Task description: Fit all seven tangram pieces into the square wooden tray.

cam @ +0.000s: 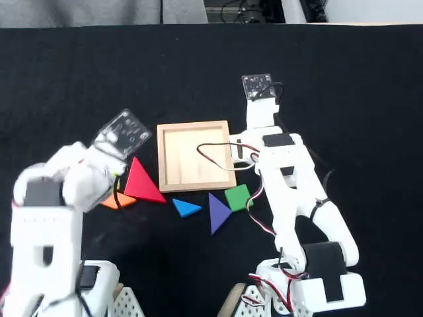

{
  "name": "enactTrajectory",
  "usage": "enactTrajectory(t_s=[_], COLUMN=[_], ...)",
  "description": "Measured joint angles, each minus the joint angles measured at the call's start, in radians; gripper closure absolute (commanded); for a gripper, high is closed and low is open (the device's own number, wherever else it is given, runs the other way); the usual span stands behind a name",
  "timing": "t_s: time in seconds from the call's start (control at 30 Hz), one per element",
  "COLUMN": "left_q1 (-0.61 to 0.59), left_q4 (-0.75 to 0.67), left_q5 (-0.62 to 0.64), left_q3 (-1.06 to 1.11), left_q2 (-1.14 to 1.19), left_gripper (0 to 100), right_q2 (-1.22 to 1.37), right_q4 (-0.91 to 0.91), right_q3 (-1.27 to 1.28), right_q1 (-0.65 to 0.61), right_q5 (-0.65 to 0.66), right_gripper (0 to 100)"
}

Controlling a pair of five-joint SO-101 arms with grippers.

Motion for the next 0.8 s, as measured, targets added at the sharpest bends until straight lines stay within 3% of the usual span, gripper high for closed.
enactTrajectory(t_s=[0.3,0.5,0.63,0.8], left_q1=[-0.074,-0.097,-0.097,-0.107], left_q4=[0.094,0.094,0.129,0.129], left_q5=[-0.321,-0.387,-0.509,-0.519], left_q3=[-0.307,-0.488,-0.606,-0.733], left_q2=[0.477,0.781,0.954,1.126], left_gripper=[76,76,76,76], right_q2=[0.000,0.000,0.000,0.000], right_q4=[0.000,-0.008,-0.049,-0.081], right_q3=[0.000,0.000,0.021,0.034], right_q1=[0.000,0.000,0.000,0.000], right_q5=[0.000,0.000,0.000,0.038], right_gripper=[82.1,82.1,82.1,82.1])
